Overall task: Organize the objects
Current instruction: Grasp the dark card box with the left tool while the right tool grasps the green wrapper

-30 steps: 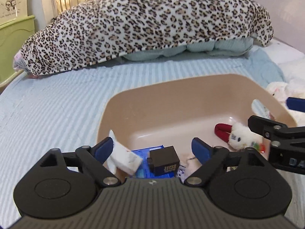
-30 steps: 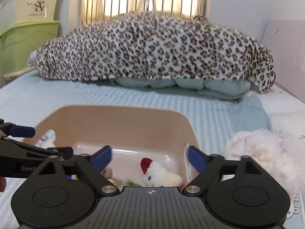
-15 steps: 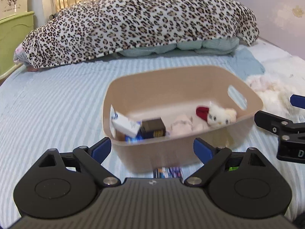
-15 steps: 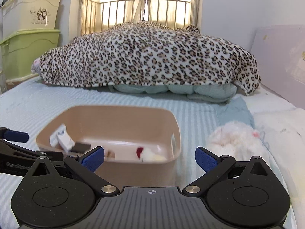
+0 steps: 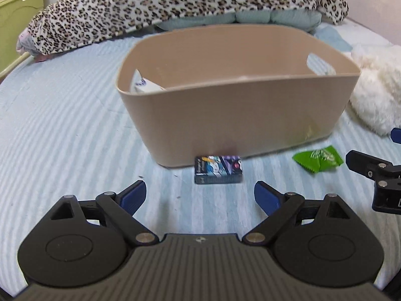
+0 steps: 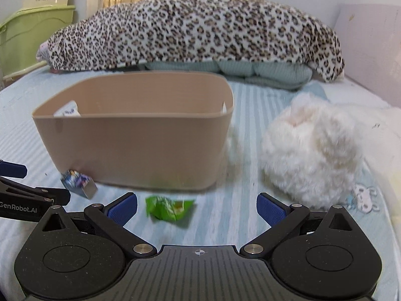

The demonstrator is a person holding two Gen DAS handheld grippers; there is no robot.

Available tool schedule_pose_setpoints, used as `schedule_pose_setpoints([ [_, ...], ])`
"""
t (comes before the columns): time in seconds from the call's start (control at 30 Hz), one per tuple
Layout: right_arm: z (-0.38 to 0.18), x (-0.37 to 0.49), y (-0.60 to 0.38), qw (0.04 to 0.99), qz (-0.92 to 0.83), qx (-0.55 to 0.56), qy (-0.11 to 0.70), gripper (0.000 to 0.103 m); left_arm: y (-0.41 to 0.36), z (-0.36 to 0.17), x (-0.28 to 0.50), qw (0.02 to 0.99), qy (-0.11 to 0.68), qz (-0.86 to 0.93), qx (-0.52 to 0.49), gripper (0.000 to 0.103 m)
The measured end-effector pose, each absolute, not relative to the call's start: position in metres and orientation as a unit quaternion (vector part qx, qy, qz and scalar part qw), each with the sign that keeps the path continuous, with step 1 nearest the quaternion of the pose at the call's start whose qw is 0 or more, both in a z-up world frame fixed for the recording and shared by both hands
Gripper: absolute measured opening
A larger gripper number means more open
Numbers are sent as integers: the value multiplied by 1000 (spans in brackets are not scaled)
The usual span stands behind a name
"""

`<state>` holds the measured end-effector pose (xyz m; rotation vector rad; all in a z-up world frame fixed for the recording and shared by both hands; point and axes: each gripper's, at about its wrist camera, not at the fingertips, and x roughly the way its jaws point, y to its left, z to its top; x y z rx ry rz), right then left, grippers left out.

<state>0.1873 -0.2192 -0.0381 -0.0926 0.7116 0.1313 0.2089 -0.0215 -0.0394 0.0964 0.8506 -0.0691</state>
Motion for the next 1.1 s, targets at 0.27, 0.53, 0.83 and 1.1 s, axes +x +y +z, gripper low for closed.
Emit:
schedule_pose_setpoints([
  [0.27, -78, 207, -217, 917, 77, -35, 391, 103, -29, -76, 230, 900, 434, -34, 35, 93],
  [0.53, -96, 224, -209, 916, 85, -22, 391, 103, -24, -83, 245, 909, 417, -24, 7, 94],
  [0.83, -98, 226, -209, 925, 75, -15, 372, 51, -20, -83, 243, 918, 396, -23, -3, 63],
  [1.1, -95, 219, -215, 931, 73, -9, 359, 24, -18, -76, 235, 918, 395, -44, -2, 52],
])
